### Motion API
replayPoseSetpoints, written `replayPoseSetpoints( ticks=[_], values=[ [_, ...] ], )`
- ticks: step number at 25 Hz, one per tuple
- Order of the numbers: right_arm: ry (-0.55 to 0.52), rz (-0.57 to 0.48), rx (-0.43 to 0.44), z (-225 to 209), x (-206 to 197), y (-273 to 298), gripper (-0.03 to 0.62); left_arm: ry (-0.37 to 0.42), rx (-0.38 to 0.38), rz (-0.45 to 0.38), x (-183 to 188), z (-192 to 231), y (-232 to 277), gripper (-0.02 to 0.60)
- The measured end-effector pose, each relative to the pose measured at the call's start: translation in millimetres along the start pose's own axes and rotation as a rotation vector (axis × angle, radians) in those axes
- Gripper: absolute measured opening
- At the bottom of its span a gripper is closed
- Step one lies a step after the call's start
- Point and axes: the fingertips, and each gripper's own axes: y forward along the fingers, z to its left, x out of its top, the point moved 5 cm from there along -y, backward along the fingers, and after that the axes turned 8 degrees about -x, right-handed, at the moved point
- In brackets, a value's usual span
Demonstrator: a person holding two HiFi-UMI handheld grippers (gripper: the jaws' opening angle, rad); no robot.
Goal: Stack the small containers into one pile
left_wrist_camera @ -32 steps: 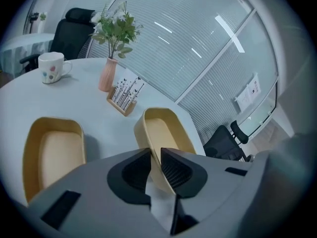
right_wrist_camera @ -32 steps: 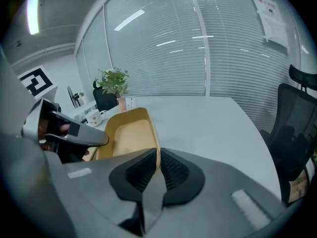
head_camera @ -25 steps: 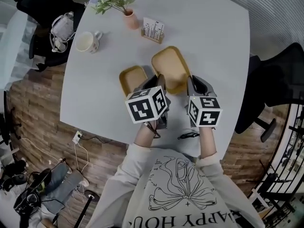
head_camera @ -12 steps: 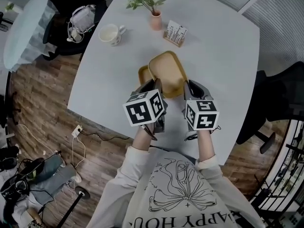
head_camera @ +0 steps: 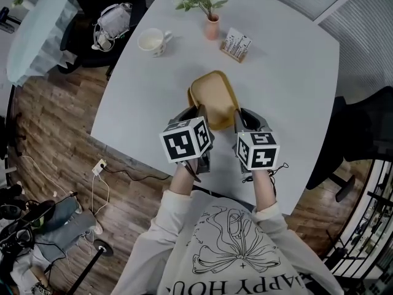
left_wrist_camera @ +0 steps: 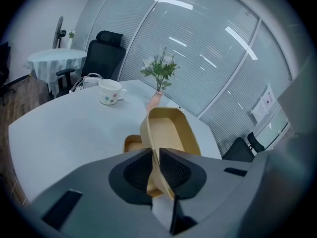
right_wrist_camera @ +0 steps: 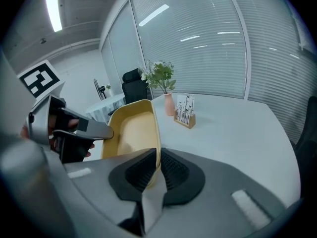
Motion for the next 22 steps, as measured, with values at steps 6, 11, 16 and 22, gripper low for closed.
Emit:
replayPoseSetpoints(
  ticks=[6, 11, 16, 22],
  values=[
    [-0.001, 0.036, 0.013, 13, -7, 5, 0.04, -0.004, 0.019, 0.021, -5, 15, -3, 0.051],
    [-0.001, 0.068, 0.034, 23, -14, 11, 0.044, -0.032, 0.036, 0.035, -6, 30, -1, 0.051],
    [0.015, 0.089, 0.039, 27, -21, 13, 0.048, -0.036, 0.033, 0.051, -7, 37, 2, 0.051],
    [0.025, 0.112, 0.036, 27, -27, 16, 0.049, -0.019, 0.027, 0.08, -9, 40, 10, 0.051]
  ],
)
